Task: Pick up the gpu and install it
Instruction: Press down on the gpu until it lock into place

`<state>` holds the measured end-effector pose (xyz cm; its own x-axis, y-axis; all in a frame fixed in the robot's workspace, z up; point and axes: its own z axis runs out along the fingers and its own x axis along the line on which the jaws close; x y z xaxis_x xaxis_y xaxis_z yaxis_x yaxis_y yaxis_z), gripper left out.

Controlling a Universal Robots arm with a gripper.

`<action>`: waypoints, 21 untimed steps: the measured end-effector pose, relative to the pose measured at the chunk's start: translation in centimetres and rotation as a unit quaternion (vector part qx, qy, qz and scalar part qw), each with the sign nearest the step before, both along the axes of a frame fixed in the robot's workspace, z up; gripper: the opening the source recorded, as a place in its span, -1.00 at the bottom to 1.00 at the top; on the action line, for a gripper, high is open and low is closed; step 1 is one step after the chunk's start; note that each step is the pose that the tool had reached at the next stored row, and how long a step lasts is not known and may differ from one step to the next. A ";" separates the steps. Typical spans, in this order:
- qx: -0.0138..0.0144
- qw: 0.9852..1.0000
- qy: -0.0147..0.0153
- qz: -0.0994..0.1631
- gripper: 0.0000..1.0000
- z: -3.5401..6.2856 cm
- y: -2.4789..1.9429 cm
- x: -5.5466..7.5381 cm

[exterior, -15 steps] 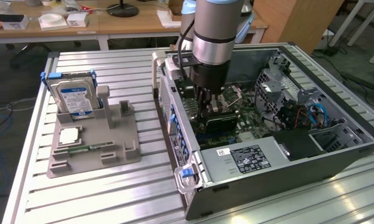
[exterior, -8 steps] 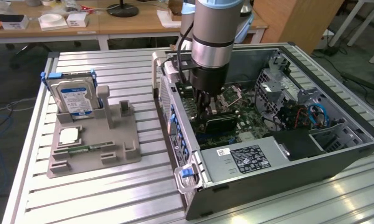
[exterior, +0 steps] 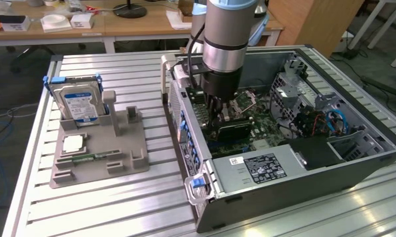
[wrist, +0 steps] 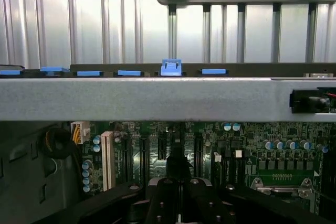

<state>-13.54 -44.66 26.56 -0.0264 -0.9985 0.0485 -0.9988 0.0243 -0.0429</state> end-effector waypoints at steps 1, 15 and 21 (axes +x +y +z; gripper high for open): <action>0.000 1.000 0.000 0.000 -0.80 0.07 0.01 0.0; 0.000 1.000 0.021 0.000 -0.80 1.77 0.00 0.2; 0.000 0.998 0.055 0.000 -0.80 1.86 0.03 0.8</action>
